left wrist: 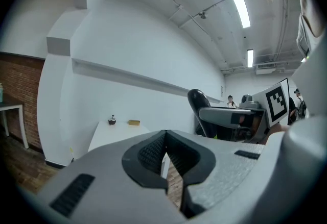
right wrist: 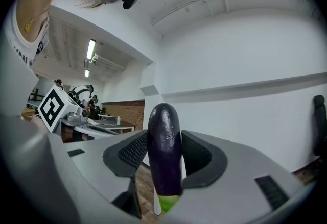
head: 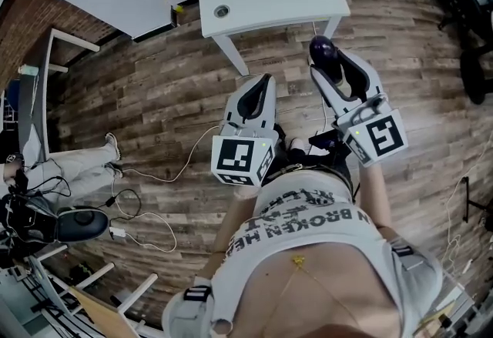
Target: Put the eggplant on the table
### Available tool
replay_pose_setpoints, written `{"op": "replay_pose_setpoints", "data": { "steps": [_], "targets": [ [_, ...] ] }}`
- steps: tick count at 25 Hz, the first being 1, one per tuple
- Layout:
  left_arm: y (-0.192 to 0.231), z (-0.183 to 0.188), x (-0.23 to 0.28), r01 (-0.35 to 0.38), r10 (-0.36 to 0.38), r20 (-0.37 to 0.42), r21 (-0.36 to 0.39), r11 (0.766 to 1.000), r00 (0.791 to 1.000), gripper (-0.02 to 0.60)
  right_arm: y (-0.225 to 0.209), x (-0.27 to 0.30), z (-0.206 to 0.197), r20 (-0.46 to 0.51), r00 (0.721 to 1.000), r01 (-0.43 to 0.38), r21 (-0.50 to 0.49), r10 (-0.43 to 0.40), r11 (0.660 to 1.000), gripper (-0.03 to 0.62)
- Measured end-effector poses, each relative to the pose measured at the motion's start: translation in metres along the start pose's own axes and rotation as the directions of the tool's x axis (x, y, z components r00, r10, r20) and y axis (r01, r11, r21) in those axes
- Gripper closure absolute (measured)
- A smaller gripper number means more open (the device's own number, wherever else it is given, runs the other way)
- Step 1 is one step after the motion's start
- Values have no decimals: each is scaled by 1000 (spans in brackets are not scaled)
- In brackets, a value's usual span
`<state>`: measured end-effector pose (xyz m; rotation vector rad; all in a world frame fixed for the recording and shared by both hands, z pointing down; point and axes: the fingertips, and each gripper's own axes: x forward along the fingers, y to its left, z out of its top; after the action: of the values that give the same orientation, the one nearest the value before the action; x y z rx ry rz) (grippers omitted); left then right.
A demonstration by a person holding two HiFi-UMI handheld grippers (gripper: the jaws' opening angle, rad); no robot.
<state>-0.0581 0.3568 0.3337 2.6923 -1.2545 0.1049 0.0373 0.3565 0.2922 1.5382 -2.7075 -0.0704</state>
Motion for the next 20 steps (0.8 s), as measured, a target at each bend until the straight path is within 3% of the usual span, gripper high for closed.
{"op": "replay_pose_setpoints", "data": {
  "steps": [10, 20],
  "targets": [
    [91, 23, 52, 35, -35, 16, 21, 999, 999, 577, -16, 94, 1, 5, 999, 46, -6, -46, 999, 390],
    [146, 24, 82, 85, -85, -10, 6, 996, 996, 577, -27, 157, -7, -26, 996, 85, -11, -86, 996, 390]
  ]
}}
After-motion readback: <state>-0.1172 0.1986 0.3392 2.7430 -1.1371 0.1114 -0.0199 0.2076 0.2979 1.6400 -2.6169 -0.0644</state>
